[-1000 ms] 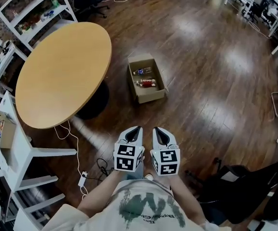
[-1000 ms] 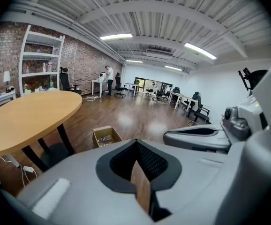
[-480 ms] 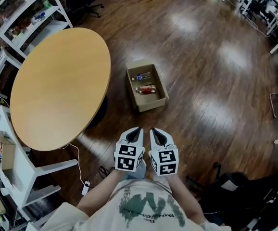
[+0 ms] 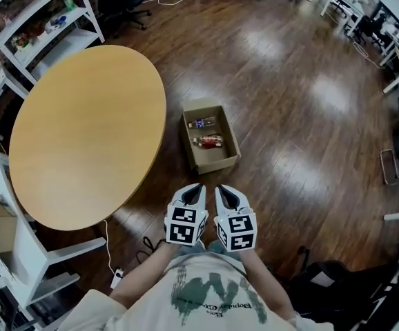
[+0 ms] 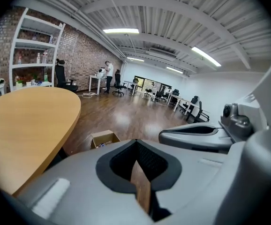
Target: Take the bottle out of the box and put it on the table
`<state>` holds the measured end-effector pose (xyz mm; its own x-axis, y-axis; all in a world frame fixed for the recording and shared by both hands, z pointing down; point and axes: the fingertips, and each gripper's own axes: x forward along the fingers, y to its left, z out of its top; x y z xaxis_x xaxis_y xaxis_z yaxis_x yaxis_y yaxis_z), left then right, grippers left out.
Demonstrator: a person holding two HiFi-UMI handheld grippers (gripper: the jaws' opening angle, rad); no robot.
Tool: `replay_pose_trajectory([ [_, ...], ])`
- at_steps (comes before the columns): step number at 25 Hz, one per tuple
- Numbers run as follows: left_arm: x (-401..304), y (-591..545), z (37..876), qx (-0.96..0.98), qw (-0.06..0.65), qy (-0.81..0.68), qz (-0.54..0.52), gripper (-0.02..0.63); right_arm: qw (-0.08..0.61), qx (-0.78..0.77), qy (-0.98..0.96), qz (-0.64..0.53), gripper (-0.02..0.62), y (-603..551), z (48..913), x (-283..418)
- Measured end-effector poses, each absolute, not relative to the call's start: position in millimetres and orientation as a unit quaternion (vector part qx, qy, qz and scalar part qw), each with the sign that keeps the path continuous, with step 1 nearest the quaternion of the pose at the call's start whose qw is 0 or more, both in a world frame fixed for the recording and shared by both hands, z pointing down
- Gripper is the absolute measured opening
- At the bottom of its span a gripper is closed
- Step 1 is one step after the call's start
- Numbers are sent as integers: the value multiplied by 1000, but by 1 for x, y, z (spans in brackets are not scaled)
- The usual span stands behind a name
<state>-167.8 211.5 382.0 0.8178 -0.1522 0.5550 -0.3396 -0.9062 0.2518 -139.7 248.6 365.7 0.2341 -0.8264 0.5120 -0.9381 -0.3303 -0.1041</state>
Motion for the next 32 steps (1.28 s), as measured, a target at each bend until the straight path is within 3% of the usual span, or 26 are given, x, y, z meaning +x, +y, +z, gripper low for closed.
replay_pose_trajectory([
  [12, -126, 173, 394, 937, 183, -153, 256, 0, 138, 759, -590, 238, 0, 208, 374, -99],
  [32, 16, 78, 450, 904, 241, -239, 261, 0, 207, 674, -662, 253, 15, 110, 439, 47],
])
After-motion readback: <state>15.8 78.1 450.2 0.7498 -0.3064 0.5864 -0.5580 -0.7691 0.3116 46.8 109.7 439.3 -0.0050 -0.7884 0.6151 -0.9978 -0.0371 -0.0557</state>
